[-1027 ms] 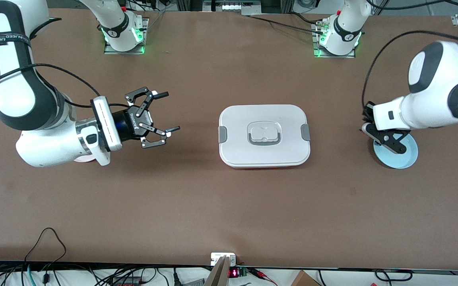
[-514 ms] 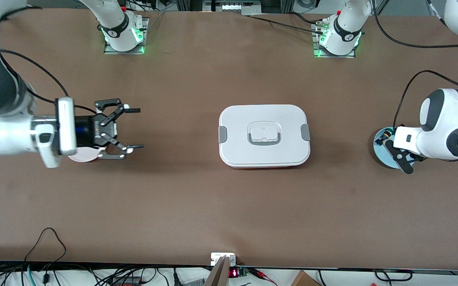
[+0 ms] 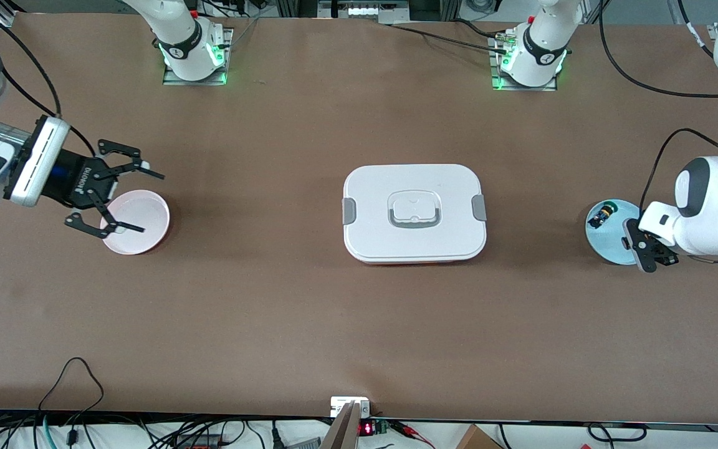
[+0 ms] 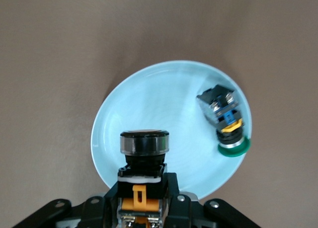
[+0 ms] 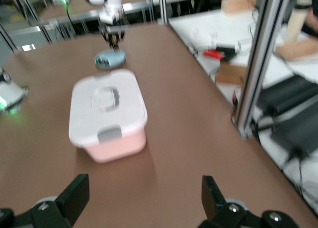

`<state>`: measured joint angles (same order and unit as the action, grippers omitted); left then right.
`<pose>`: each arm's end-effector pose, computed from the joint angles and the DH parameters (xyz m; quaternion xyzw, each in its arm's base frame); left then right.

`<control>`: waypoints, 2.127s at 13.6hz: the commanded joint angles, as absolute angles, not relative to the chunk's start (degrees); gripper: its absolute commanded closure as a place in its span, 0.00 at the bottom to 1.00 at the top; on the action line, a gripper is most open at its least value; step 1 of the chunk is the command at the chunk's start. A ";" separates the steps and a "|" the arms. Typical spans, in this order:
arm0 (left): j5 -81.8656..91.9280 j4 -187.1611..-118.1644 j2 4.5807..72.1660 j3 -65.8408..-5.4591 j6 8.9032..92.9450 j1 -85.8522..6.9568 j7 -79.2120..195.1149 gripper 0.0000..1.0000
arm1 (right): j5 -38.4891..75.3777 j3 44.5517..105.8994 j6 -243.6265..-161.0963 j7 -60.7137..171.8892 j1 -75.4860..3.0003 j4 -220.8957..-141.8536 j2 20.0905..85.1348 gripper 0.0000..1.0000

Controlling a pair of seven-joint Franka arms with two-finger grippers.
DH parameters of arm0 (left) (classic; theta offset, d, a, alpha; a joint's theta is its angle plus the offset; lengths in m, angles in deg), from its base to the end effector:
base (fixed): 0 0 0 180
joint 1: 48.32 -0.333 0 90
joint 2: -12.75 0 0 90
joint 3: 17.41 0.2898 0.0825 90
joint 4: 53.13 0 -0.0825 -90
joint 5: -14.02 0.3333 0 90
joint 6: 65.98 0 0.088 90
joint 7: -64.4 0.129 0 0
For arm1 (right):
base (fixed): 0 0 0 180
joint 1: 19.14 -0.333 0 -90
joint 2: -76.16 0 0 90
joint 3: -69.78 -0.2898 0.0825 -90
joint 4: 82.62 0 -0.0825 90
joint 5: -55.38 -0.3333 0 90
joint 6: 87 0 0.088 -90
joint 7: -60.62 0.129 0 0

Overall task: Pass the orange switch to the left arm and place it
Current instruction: 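Lower the switch onto the blue plate with the left gripper and release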

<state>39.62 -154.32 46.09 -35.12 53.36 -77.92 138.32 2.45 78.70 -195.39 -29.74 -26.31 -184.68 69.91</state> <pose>0.5602 0.1584 0.2215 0.7819 -0.6065 -0.1440 0.0053 0.5578 0.0617 0.4920 -0.7407 -0.5279 -0.3007 0.2868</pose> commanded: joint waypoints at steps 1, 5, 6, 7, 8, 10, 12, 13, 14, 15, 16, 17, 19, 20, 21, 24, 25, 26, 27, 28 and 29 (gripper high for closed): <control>41.01 -154.55 48.17 -35.96 54.96 -79.79 143.06 0.80 | 13.93 79.80 -197.13 -14.42 -28.20 -186.24 74.57 0.00; 41.01 -156.13 48.61 -35.96 56.36 -79.79 143.06 0.80 | 36.94 79.36 -197.05 18.07 -30.39 -184.75 77.91 0.00; 41.01 -157.00 48.61 -35.96 57.15 -79.87 143.15 0.79 | 43.80 79.10 -196.35 26.17 -31.87 -184.66 78.88 0.00; 41.01 -157.36 48.61 -35.96 57.42 -79.96 143.24 0.71 | 49.69 79.01 -194.95 32.17 -33.63 -184.74 79.93 0.00; 41.01 -157.45 48.61 -35.96 57.42 -79.96 143.24 0.45 | 52.01 78.57 -192.32 36.06 -33.91 -184.48 80.38 0.00; 40.74 -157.02 48.09 -36.57 56.55 -80.75 144.46 0.00 | 53.61 78.13 -186.97 42.48 -33.91 -181.60 79.95 0.00; 40.04 -155.70 46.77 -38.32 52.35 -80.40 143.77 0.00 | 55.11 78.21 -184.31 46.45 -33.82 -180.70 79.86 0.00; 39.95 -154.91 46.24 -39.55 49.98 -80.40 143.51 0.00 | 56.16 78.21 -183.60 47.08 -33.82 -180.70 79.77 0.00; 39.52 -153.69 45.37 -40.43 47.34 -80.40 142.63 0.00 | 56.26 78.21 -183.51 47.43 -33.65 -180.70 79.42 0.00; 38.55 -152.54 44.49 -41.40 44.10 -80.40 141.32 0.00 | 56.34 78.39 -183.60 47.26 -33.39 -180.62 79.16 0.00; 36.80 -151.14 43.44 -42.10 39.80 -80.40 139.22 0.00 | 56.34 78.56 -183.51 47.09 -33.21 -180.18 79.15 0.00; 35.13 -149.21 42.47 -43.50 35.06 -80.32 136.06 0.00 | 56.26 78.83 -183.42 46.82 -33.03 -179.04 79.07 0.00; 34.68 -143.77 41.67 -48.15 25.22 -80.31 127.81 0.00 | 56.00 78.92 -182.63 46.65 -32.77 -178.51 78.89 0.00; 34.59 -141.22 41.67 -50.17 21.17 -80.31 123.33 0.00 | 56.17 78.92 -182.63 46.91 -32.77 -178.16 78.45 0.00; 34.59 -138.50 41.67 -53.24 17.56 -80.31 116.33 0.00 | 56.34 78.92 -182.63 47.00 -32.68 -177.89 78.28 0.00; 34.33 -131.45 41.76 -59.32 8.40 -79.88 98.83 0.00 | 58.80 78.83 -181.75 46.91 -32.94 -177.28 77.92 0.00; 32.67 -130.13 41.76 -60.55 6.21 -79.61 93.37 0.00 | 58.81 78.83 -182.19 47.34 -32.86 -177.27 77.66 0.00; 31.35 -128.55 41.67 -61.09 4.36 -79.52 88.19 0.00 | 58.63 78.83 -182.71 46.48 -32.59 -177.10 77.05 0.00; 30.21 -126.45 41.67 -61.62 3.47 -79.09 83.43 0.00 | 58.46 78.92 -182.20 46.47 -32.68 -176.23 76.61 0.00; 29.93 -124.25 41.67 -62.32 2.33 -78.47 79.91 0.00 | 58.72 78.74 -181.93 46.90 -33.20 -175.44 76.69 0.00; 29.84 -122.40 41.67 -62.59 1.45 -78.03 78.13 0.00 | 58.89 78.48 -181.40 47.00 -33.64 -175.43 76.78 0.00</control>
